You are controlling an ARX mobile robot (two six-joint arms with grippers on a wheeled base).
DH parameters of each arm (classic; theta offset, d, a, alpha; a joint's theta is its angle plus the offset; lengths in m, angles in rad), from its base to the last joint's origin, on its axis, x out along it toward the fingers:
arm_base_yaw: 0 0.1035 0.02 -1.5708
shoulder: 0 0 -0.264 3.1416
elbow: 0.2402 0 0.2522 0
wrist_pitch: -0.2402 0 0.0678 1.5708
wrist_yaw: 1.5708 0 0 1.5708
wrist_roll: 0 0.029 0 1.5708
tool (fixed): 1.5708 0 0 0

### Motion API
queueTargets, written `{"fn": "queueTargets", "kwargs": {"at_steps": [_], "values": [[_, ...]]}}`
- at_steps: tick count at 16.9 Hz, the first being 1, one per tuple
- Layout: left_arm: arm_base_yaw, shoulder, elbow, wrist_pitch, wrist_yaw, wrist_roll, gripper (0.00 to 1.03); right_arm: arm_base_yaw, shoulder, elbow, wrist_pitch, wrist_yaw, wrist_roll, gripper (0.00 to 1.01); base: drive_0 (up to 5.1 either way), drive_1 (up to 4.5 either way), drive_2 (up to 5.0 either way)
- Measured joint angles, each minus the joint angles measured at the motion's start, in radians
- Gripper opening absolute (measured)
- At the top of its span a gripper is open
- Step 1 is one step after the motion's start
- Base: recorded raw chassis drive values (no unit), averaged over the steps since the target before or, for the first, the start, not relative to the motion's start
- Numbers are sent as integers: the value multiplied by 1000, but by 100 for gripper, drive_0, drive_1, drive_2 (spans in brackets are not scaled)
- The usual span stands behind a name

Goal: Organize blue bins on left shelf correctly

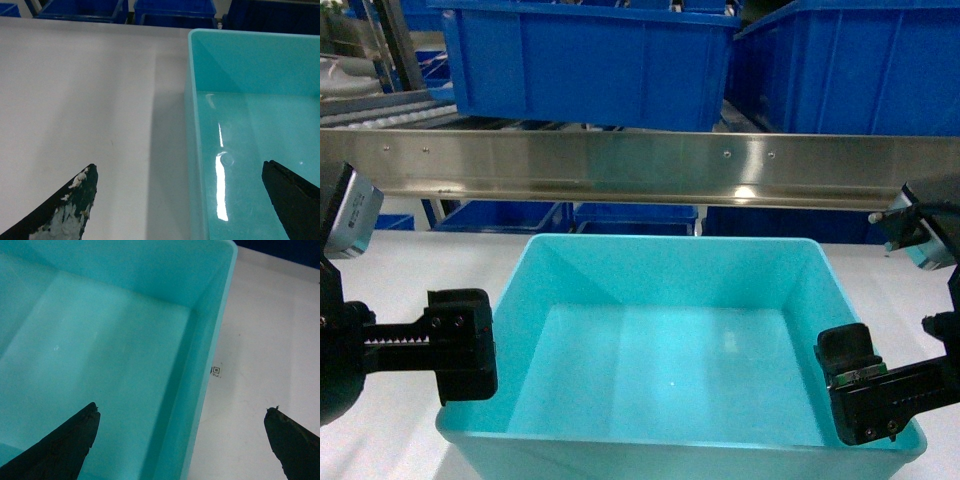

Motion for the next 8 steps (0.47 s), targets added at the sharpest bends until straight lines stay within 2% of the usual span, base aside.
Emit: {"fn": "queueTargets", "kwargs": {"at_steps": [5,8], "values": [[-25,129,31,45,-13,-17,98,-21,107,23,69,16,-3,98,0,0,0],[-63,179,47,44,-28,-24,98,-29,153,25,102,27,-4,98,0,0,0]]}}
